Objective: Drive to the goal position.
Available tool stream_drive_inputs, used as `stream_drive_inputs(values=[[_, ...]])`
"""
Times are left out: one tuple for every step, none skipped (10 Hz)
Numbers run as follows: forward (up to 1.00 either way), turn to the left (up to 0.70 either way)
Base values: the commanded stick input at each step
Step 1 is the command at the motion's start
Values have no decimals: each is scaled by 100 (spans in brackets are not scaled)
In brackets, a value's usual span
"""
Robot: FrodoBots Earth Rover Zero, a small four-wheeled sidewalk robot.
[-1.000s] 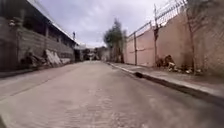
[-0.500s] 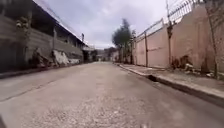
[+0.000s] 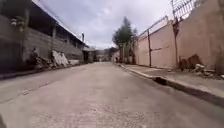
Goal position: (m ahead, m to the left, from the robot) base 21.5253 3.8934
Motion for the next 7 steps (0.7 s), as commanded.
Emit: stream_drive_inputs(values=[[100, 0], [100, 0], [100, -17], [100, -34], [100, -37], [100, -16], [100, -4]])
